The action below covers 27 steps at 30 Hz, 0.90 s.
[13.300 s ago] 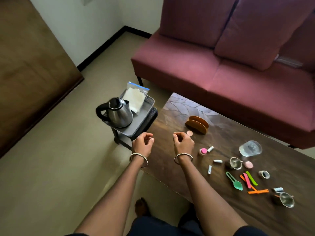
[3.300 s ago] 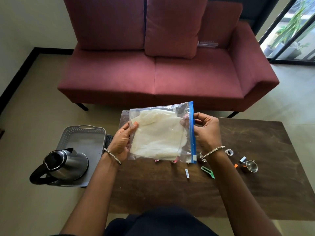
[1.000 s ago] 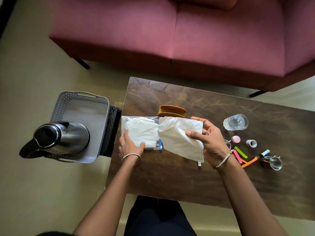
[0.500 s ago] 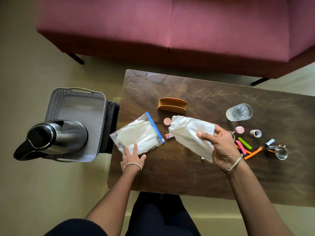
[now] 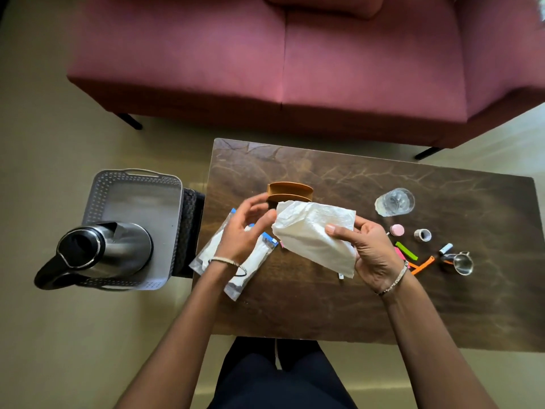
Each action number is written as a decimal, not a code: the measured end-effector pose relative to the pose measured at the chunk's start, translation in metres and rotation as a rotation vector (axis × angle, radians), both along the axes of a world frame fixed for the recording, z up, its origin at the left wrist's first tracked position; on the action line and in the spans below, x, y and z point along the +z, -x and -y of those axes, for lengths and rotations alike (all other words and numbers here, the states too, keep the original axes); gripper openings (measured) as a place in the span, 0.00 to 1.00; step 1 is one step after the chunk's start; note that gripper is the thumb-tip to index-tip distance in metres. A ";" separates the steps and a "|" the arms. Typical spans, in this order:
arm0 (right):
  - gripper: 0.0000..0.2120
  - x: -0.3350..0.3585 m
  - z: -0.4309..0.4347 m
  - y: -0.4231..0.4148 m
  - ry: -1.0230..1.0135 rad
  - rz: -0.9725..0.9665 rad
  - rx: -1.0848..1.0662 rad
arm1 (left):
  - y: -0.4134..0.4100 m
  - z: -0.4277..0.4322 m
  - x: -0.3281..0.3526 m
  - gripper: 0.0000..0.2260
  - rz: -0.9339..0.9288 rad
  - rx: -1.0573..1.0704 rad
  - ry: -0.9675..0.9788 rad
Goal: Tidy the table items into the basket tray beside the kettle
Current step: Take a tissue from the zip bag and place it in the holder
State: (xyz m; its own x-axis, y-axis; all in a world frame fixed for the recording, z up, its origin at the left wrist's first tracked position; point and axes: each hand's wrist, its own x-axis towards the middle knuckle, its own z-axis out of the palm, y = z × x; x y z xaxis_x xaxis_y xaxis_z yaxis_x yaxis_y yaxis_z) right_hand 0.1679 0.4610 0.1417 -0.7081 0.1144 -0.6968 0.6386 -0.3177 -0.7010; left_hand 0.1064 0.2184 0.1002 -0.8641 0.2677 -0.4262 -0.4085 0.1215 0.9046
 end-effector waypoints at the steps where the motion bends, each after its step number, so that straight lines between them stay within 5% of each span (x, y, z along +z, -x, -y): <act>1: 0.27 0.003 0.001 0.000 -0.001 -0.007 0.023 | 0.008 -0.003 0.013 0.24 0.003 -0.072 -0.065; 4: 0.24 0.010 0.003 -0.001 0.006 -0.049 0.082 | 0.021 -0.010 0.036 0.32 0.006 -0.239 -0.132; 9: 0.20 0.010 0.002 0.007 -0.014 -0.122 0.108 | 0.028 -0.012 0.042 0.24 -0.093 -0.359 -0.043; 19: 0.15 -0.004 -0.019 0.028 -0.116 -0.124 0.093 | 0.027 -0.010 0.032 0.10 -0.028 -0.158 -0.066; 23: 0.28 -0.013 -0.030 0.032 -0.066 -0.083 0.191 | 0.028 -0.015 0.035 0.10 0.062 0.005 -0.139; 27: 0.31 -0.031 -0.036 0.027 0.019 -0.035 0.387 | 0.029 -0.022 0.037 0.11 0.084 0.108 -0.168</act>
State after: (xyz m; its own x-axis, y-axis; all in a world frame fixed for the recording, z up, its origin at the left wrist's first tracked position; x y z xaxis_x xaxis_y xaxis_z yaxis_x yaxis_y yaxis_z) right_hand 0.1409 0.4973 0.1110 -0.7197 -0.1783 -0.6710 0.6896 -0.0712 -0.7207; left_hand 0.0769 0.2403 0.1368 -0.8552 0.2488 -0.4547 -0.4855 -0.0770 0.8709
